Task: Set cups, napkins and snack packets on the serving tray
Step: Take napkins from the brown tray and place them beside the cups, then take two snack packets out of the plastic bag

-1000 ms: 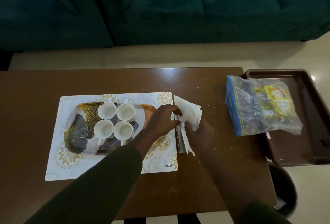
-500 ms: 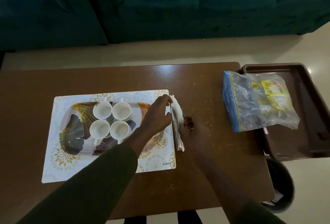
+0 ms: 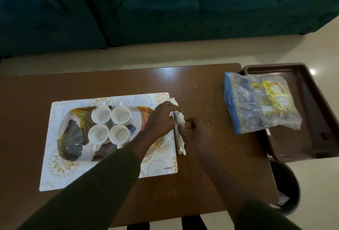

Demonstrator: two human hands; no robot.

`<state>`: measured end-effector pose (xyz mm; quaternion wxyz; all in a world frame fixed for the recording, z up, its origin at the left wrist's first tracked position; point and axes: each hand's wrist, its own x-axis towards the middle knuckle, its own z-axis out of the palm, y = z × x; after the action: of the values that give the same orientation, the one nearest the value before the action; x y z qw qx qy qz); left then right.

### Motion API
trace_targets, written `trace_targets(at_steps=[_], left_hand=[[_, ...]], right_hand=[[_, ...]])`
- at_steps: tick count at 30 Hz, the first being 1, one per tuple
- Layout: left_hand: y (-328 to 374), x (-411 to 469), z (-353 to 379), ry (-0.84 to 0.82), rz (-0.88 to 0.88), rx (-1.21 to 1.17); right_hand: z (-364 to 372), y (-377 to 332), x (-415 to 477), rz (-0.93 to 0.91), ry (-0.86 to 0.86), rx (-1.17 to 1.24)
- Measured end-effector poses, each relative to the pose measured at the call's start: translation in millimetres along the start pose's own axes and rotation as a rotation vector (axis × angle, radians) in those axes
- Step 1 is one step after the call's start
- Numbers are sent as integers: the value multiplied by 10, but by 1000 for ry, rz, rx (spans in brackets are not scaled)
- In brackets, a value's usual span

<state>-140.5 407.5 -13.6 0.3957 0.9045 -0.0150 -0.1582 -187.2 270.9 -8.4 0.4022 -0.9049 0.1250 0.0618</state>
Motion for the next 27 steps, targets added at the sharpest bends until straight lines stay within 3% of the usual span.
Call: trace_targets(at_steps=[14,21,25,27], left_hand=[[230,23,-29,84,62,8],[701,291,117,186,148,-13],[1033,475,346,188,110,-114],[1155,572,501,124,-15,-218]], right_hand=[[-187,127,-173,35,-67,-8],[-789,269,229,-22,48,-65],[-1172,473,587,36,127,-153],[-1342,608,730,41,121,-188]])
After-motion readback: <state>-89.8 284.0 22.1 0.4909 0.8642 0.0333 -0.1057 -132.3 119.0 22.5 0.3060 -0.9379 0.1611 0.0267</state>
